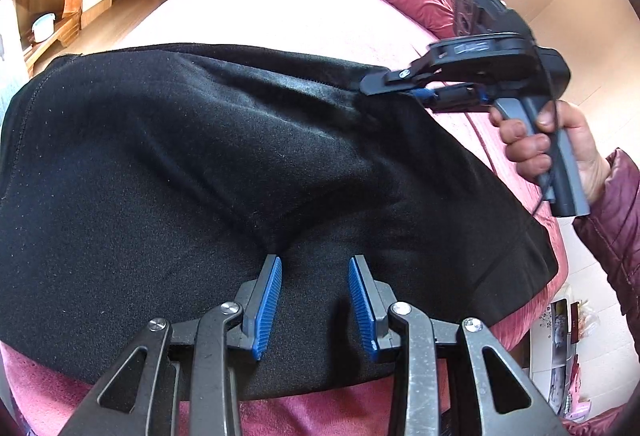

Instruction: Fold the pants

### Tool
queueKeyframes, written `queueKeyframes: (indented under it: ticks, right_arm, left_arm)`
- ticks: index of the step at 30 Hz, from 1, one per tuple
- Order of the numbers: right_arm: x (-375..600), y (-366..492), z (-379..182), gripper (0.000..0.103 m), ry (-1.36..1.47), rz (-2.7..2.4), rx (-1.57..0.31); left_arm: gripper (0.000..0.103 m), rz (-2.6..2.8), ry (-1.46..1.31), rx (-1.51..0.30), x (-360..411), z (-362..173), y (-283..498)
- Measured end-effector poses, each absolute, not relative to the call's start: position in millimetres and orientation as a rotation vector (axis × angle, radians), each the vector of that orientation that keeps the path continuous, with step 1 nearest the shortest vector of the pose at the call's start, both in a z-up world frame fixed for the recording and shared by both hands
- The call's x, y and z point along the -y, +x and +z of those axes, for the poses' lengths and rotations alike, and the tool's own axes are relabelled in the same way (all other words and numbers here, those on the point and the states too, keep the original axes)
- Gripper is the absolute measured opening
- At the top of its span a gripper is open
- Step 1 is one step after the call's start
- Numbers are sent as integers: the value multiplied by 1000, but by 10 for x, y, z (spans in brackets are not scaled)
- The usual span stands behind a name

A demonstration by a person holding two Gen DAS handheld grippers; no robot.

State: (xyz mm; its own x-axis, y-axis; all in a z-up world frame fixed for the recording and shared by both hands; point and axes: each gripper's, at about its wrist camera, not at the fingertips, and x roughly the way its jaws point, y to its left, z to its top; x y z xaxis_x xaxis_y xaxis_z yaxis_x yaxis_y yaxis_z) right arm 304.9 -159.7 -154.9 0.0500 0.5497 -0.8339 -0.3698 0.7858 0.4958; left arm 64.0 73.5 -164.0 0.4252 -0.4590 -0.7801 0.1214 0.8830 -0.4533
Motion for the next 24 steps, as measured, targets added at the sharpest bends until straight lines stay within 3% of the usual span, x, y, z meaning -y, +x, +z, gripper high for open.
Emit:
queueKeyframes:
  ticks: [3, 8, 12, 15, 16, 18, 24]
  right_arm:
    - [1698, 3069, -1305, 8, 191, 710, -1243]
    - [1688, 3158, -1713, 7, 152, 578, -1304]
    - [1725, 3124, -1697, 7, 191, 547, -1269]
    - [1738, 3025, -1547, 21, 197, 530, -1240]
    - [1738, 2968, -1483, 34, 185, 515, -1221]
    - [1782, 2823, -1361, 46, 173, 473, -1181]
    - [1961, 2132, -1058, 46, 182, 461, -1073]
  left_arm:
    - [36, -327, -343, -1046, -825, -1588, 640]
    - [30, -289, -358, -1098, -919, -1741, 779]
    - [30, -299, -406, -1097, -1044, -1680, 777]
    - [35, -263, -486, -1065, -1344, -1548, 720]
    - [35, -236, -506, -1044, -1465, -1502, 678]
    - [36, -165, -561, -1002, -1779, -1378, 607]
    - [36, 110, -753, -978, -2840, -1296, 257]
